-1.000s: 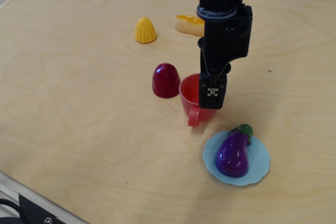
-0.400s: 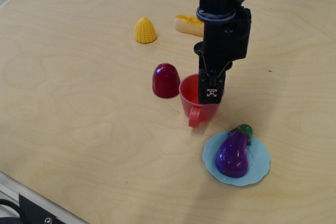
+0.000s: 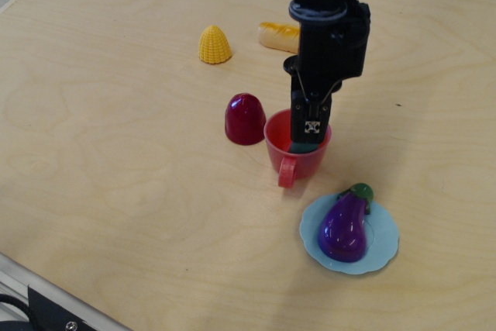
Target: Take cucumber out of cup
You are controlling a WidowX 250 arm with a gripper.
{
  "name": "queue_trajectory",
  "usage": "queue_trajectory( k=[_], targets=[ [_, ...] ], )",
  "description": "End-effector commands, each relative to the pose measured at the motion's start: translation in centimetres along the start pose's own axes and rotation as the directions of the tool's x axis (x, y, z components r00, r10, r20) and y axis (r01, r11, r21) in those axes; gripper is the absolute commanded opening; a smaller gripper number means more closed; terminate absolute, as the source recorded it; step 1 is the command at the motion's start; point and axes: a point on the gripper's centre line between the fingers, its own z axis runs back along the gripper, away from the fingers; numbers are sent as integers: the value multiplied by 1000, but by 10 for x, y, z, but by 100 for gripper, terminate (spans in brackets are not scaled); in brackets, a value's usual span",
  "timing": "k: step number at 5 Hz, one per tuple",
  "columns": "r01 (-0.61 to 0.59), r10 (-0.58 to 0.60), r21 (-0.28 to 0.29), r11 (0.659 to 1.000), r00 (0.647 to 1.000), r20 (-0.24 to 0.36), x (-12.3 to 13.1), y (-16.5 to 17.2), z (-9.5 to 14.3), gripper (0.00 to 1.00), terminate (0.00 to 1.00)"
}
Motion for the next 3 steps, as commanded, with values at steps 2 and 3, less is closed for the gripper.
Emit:
queue_trajectory(
  k=[2, 3],
  targets=[
    [-90, 77, 146, 985, 992, 97, 8, 23, 81, 0, 0],
    [-110, 93, 116, 987, 986, 137, 18, 38, 94, 0, 0]
  ],
)
